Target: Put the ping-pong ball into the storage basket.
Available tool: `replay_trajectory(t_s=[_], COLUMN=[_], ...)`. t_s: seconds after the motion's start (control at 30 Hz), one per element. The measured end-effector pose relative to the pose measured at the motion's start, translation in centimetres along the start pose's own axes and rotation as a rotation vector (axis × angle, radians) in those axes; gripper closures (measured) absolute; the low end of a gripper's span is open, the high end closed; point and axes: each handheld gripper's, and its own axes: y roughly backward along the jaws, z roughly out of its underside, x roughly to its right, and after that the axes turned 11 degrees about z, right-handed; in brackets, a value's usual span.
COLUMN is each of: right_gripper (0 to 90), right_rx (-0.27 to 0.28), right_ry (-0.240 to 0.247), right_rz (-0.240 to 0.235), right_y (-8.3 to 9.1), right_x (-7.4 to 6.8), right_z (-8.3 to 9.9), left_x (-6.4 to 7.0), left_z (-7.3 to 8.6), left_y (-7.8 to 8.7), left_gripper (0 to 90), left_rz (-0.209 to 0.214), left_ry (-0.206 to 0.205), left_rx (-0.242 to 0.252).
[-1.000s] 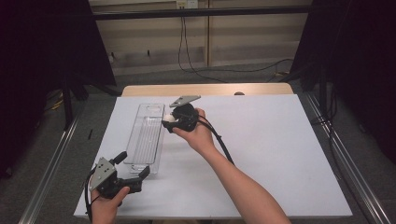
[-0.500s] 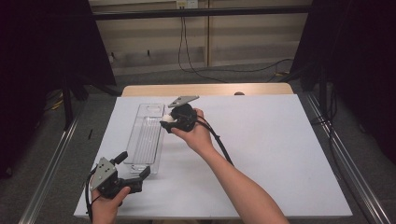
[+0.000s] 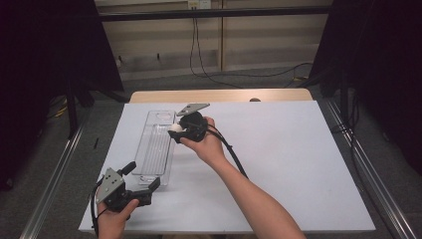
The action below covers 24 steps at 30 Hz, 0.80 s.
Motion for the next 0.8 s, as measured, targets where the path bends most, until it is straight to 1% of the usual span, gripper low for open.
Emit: replay_trajectory(t_s=[0.07, 0.1, 0.33, 0.37, 0.4, 0.43, 0.6, 0.63, 0.8], right_gripper=[51.3, 51.3, 51.3, 51.3, 51.3, 51.3, 51.3, 51.3, 51.3], right_rx=[0.003, 0.004, 0.004, 0.003, 0.003, 0.002, -0.001, -0.003, 0.001], right_ry=[0.001, 0.000, 0.001, 0.003, 0.003, 0.002, 0.004, 0.004, 0.009], right_rz=[0.001, -0.001, -0.004, -0.007, -0.007, -0.007, -0.012, -0.012, -0.021], right_y=[0.02, 0.01, -0.06, -0.12, -0.12, -0.22, -0.35, -0.35, -0.48], right_x=[-0.05, -0.09, -0.28, -0.40, -0.40, -0.52, -0.69, -0.76, -0.93], right_z=[-0.01, -0.01, 0.03, 0.06, 0.06, 0.08, 0.14, 0.15, 0.12], left_x=[0.07, 0.10, 0.11, 0.08, 0.07, 0.00, 0.01, 0.07, 0.10], left_z=[0.00, -0.01, -0.03, -0.02, -0.03, -0.05, -0.03, -0.02, -0.01], left_y=[-0.05, -0.03, -0.02, -0.03, -0.02, 0.02, 0.00, -0.03, -0.05], left_gripper=[1.6, 1.6, 1.6, 1.6, 1.6, 1.6, 1.6, 1.6, 1.7], left_rz=[0.001, 0.009, 0.010, 0.016, 0.014, 0.000, 0.001, 0.016, 0.010], left_ry=[0.003, -0.002, -0.001, 0.000, 0.000, -0.004, -0.002, 0.000, -0.001], left_rx=[0.000, -0.006, -0.006, -0.002, -0.002, -0.003, -0.003, -0.002, -0.005])
